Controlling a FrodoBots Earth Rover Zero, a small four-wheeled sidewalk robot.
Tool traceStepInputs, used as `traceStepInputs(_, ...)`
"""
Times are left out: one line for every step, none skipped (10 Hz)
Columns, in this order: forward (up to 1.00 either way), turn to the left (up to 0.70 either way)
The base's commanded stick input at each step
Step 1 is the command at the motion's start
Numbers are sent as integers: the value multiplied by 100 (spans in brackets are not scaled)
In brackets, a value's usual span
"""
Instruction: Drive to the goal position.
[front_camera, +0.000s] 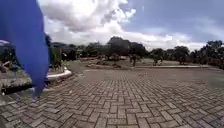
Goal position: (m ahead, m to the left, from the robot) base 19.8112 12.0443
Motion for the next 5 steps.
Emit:
traceStepInputs(0,0)
traceStepInputs(0,0)
traceStepInputs(0,0)
traceStepInputs(0,0)
traceStepInputs(28,0)
